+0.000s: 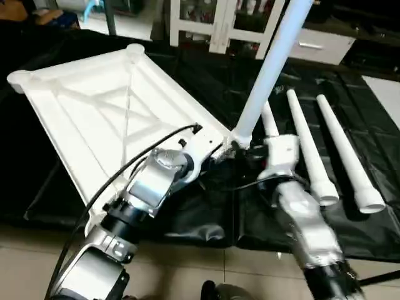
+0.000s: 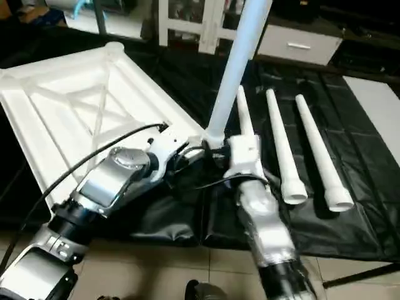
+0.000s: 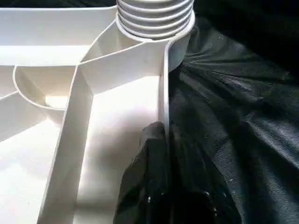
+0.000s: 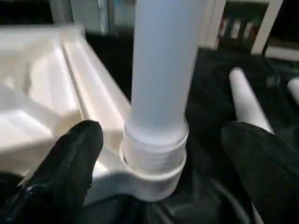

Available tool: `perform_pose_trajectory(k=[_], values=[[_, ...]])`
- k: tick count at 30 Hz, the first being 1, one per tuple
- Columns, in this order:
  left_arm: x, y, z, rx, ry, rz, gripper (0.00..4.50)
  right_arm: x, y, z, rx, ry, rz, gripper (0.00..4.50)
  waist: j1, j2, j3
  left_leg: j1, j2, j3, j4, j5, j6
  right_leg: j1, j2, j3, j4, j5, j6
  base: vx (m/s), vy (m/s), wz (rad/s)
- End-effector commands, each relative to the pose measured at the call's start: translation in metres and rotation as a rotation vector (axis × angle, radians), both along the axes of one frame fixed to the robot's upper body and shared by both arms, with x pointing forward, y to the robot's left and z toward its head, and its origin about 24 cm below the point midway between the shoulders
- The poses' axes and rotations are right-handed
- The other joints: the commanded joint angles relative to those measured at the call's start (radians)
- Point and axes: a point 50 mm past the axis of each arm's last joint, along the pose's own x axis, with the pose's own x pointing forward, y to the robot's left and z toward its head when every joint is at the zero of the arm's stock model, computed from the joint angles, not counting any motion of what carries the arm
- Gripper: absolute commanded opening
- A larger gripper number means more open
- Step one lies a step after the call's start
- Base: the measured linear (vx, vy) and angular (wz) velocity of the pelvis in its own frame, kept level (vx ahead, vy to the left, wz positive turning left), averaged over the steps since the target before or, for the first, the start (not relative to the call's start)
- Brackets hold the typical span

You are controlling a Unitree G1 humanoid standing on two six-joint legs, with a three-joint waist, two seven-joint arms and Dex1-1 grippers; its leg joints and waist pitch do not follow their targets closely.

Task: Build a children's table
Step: Insert table leg to table base

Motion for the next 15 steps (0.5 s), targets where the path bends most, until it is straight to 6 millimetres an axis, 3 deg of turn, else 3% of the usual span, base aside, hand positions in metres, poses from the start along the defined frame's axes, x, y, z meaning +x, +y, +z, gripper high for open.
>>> perform_pose_trajectory(k=[1,2,5,10,13,15], values=[[0.002,0.014,-0.012,0.053,0.035,0.044,0.0,-0.007,-0.015,0.014,0.055,-0.039,-0.002,4.44,0.01,0.017,-0.06,-0.003,0.028,-0.006,-0.065,-0.206,0.075,0.066,-0.052,0.049,-0.06,-0.262,-0.131,0.0,0.0,0.0],[0.002,0.016,-0.012,0.063,0.031,0.041,0.0,-0.009,-0.018,0.019,0.061,-0.052,0.011,4.44,0.014,0.017,-0.06,0.001,0.028,-0.004,-0.062,-0.213,0.077,0.063,-0.052,0.05,-0.063,-0.266,-0.127,0.0,0.0,0.0],[0.002,0.024,-0.015,0.079,0.029,0.034,0.0,-0.017,-0.025,0.027,0.066,-0.073,0.068,4.44,0.014,0.018,-0.062,-0.003,0.029,-0.006,-0.063,-0.201,0.084,0.069,-0.053,0.05,-0.057,-0.245,-0.135,0.0,0.0,0.0],[-0.004,0.044,-0.021,0.104,0.031,-0.055,0.0,-0.03,-0.039,0.019,-0.03,0.028,0.29,4.44,0.017,0.018,-0.065,-0.002,0.028,-0.007,-0.058,-0.205,0.098,0.072,-0.054,0.05,-0.064,-0.293,-0.142,0.0,0.0,0.0],[-0.004,0.047,-0.022,0.106,0.033,-0.061,0.0,-0.032,-0.041,0.018,-0.048,0.043,0.32,4.44,0.018,0.019,-0.065,0.0,0.029,-0.005,-0.057,-0.19,0.096,0.069,-0.055,0.05,-0.062,-0.291,-0.157,0.0,0.0,0.0],[-0.013,0.05,-0.022,0.069,0.033,-0.194,0.0,-0.035,-0.05,0.015,-0.102,0.095,0.429,4.44,0.02,0.016,-0.071,0.0,0.031,-0.007,-0.054,-0.185,0.096,0.074,-0.058,0.049,-0.06,-0.303,-0.159,0.0,0.0,0.0]])
